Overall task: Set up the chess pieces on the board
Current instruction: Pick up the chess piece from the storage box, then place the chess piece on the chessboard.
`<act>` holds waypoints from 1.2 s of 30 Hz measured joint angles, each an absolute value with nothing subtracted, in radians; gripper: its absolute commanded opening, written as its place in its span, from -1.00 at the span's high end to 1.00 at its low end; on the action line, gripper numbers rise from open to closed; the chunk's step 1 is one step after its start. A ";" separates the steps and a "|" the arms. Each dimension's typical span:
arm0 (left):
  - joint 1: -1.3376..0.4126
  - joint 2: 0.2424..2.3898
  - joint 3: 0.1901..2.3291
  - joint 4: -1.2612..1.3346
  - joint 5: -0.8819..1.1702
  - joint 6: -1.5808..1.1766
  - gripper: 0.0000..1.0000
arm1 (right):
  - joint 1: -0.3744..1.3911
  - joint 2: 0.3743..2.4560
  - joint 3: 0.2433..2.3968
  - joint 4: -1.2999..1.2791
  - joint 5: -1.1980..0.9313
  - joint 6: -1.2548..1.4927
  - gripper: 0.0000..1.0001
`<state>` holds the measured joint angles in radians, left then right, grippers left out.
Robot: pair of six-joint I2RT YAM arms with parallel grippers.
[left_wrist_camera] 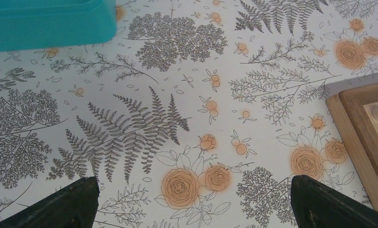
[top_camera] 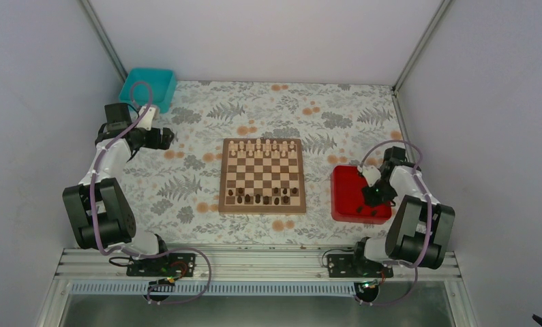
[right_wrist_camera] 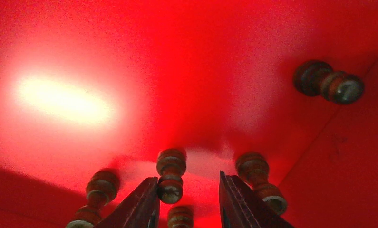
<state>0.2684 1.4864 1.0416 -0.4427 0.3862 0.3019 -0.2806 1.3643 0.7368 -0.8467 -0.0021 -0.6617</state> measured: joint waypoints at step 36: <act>0.268 1.504 1.031 -0.425 0.384 0.299 -1.00 | 0.281 1.718 1.549 -1.171 -0.166 -0.593 0.81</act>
<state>0.2684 1.5043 1.0306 -0.4248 0.3843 0.2989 0.2806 1.7180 1.5486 -1.1706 -0.1661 -0.5926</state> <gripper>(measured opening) 0.999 0.111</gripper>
